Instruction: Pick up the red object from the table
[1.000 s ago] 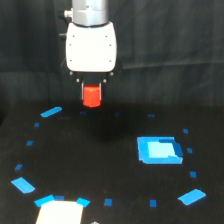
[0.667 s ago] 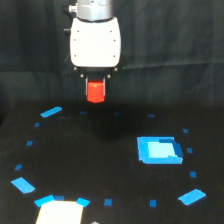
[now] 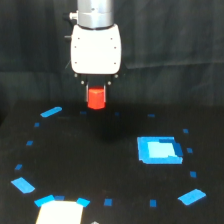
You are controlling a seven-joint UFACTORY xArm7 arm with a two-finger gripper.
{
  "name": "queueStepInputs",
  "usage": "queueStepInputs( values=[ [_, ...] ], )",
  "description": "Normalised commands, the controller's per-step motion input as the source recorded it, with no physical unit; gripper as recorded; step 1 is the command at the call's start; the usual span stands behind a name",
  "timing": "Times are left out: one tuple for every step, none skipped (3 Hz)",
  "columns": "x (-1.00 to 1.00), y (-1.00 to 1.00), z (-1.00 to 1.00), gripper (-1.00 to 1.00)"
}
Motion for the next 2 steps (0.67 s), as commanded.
queueStepInputs(
  values=[
    [0.57, -0.12, 0.64, -1.00],
    [-0.29, 0.26, 0.39, -1.00]
  ],
)
